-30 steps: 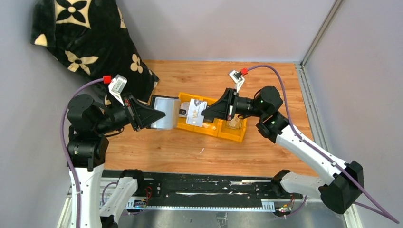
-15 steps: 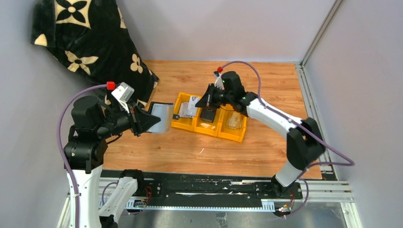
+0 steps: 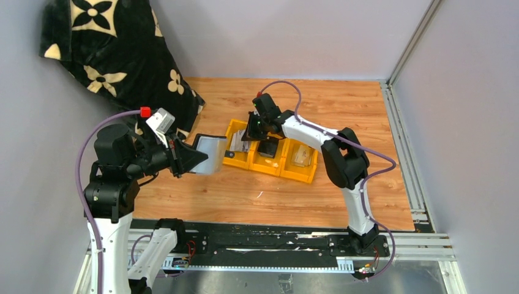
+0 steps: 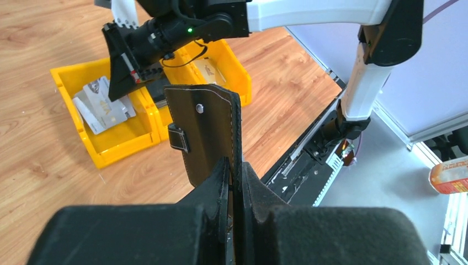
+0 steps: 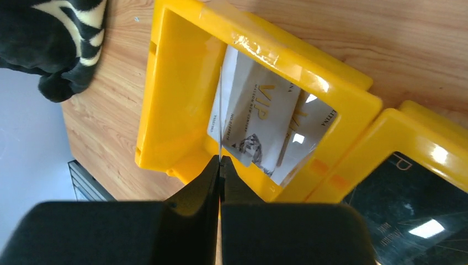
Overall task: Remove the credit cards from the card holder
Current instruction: Place the credit card in the storage box, then remove the credit card from the card holder.
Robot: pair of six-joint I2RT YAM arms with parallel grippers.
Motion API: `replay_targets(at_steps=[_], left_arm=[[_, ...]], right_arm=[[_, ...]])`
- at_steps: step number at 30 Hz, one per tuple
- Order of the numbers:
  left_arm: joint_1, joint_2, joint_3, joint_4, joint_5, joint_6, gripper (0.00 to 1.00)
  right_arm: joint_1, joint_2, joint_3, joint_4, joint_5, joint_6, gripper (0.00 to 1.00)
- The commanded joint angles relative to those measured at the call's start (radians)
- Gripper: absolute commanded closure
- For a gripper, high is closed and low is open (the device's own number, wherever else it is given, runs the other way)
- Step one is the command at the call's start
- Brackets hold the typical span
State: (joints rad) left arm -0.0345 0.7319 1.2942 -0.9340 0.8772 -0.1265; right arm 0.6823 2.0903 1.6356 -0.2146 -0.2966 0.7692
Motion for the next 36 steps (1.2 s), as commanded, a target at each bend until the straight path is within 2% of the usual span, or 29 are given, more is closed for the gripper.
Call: replay_targets(at_steps=[1, 6, 11, 14, 16, 20, 22, 23, 24, 25, 30, 33, 36], left_arm=[[0.001, -0.014, 0.003, 0.008, 0.041, 0.014, 1.0], [0.0, -0.016, 0.002, 0.007, 0.05, 0.018, 1.0], [0.0, -0.016, 0.011, 0.008, 0.066, 0.022, 1.0], [0.0, -0.017, 0.014, 0.009, 0.076, 0.025, 1.0], [0.001, -0.012, 0.017, 0.009, 0.083, 0.028, 1.0], [0.0, 0.001, 0.028, 0.007, 0.112, 0.026, 1.0], [0.0, 0.007, 0.035, 0.008, 0.142, 0.022, 1.0], [0.0, 0.01, 0.039, 0.009, 0.16, 0.021, 1.0], [-0.001, 0.011, 0.04, 0.008, 0.178, 0.019, 1.0], [0.0, 0.013, 0.042, 0.009, 0.197, 0.017, 1.0], [0.001, 0.022, 0.04, 0.009, 0.334, -0.021, 1.0], [-0.001, 0.029, 0.025, 0.009, 0.393, -0.046, 1.0], [0.0, 0.031, 0.014, 0.009, 0.438, -0.066, 1.0]], right_arm=[[0.034, 0.041, 0.082, -0.069, 0.071, -0.007, 1.0], [0.047, 0.056, 0.101, -0.099, 0.126, -0.005, 1.0], [0.049, 0.046, 0.109, -0.136, 0.17, -0.005, 0.79], [0.048, 0.003, 0.088, -0.146, 0.205, -0.014, 0.62], [0.049, -0.043, 0.064, -0.145, 0.224, -0.029, 0.55], [0.048, -0.193, -0.001, -0.094, 0.206, -0.063, 0.48], [0.048, -0.291, -0.073, -0.003, 0.131, -0.087, 0.44], [0.047, -0.346, -0.118, 0.065, 0.043, -0.103, 0.41], [0.048, -0.392, -0.17, 0.12, -0.021, -0.122, 0.33], [0.048, -0.443, -0.191, 0.167, -0.067, -0.142, 0.3], [0.048, -0.687, -0.353, 0.339, -0.427, -0.26, 0.26], [0.05, -0.817, -0.403, 0.381, -0.565, -0.321, 0.22], [0.061, -0.874, -0.35, 0.305, -0.653, -0.412, 0.21]])
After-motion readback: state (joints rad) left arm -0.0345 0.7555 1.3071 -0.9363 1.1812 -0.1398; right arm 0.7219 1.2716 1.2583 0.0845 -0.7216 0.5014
